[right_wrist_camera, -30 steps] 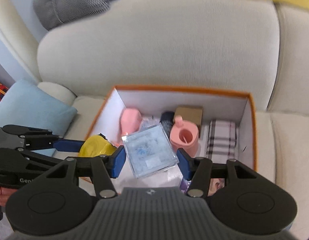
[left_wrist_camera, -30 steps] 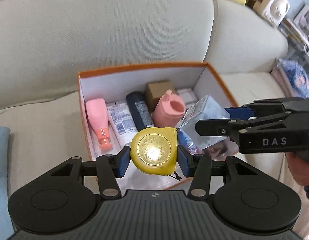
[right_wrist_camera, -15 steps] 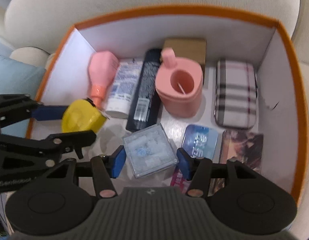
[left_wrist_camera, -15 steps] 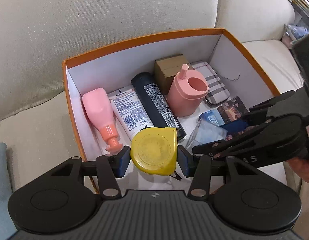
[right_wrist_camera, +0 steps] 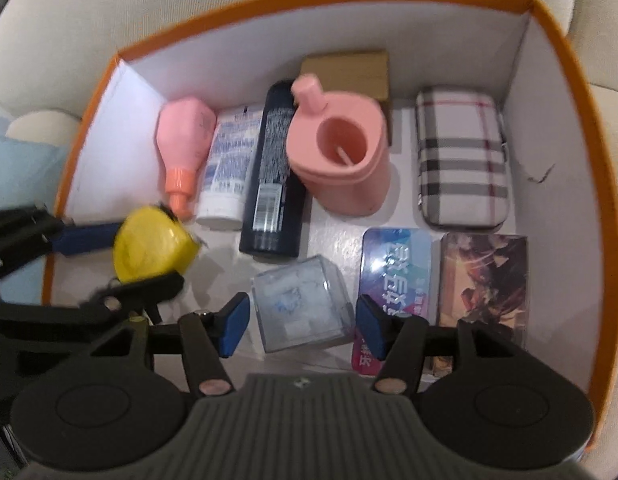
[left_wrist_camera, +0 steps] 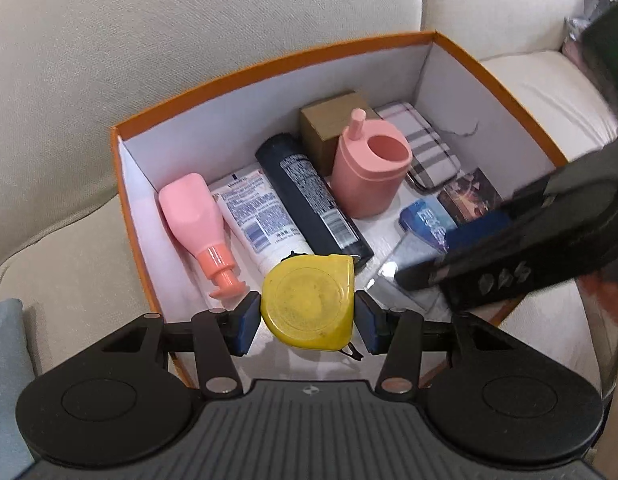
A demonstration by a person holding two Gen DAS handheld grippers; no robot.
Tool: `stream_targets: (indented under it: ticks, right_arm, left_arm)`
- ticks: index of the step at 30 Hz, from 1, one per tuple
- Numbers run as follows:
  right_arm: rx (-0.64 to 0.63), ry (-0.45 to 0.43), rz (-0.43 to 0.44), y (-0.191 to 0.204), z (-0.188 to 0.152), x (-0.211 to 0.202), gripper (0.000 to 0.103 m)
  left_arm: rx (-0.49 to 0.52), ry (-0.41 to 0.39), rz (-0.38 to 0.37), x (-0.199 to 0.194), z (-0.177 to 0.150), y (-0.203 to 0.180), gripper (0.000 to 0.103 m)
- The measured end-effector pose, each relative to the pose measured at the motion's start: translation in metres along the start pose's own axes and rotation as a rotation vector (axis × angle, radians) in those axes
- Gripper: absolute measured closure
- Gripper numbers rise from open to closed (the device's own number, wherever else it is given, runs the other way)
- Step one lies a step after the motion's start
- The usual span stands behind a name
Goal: Organize rigid objects
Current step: 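Lower the tape measure and clear cube into the orange box and open both grippers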
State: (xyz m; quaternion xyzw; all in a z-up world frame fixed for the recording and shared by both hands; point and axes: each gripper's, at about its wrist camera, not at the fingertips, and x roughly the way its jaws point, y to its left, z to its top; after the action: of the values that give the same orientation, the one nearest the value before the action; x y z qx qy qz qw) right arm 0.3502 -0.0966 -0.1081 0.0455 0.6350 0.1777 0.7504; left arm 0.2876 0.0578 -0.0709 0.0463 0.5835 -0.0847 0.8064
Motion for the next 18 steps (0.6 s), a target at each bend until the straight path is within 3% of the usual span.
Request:
stream_targets:
  ticks: [4,7,10,18]
  right_arm:
    - [0.006,-0.091,-0.010,-0.003,-0.002,-0.021,0.042]
    - [0.012,-0.126,-0.012,-0.005,-0.003,-0.029,0.042]
    - [0.022,-0.153,-0.012,-0.015,-0.003,-0.034,0.043]
    - [0.038,-0.184,0.001,-0.035,-0.010,-0.048,0.042]
  left_arm:
    - [-0.058,0.084,0.027,0.008,0.012,-0.003,0.046]
    - [-0.111,0.141,-0.011,0.012,0.021,-0.005,0.046]
    - [-0.071,0.148,0.017,0.012,0.022,-0.018,0.046]
    - [-0.107,0.277,0.059,0.048,0.018,-0.022,0.046]
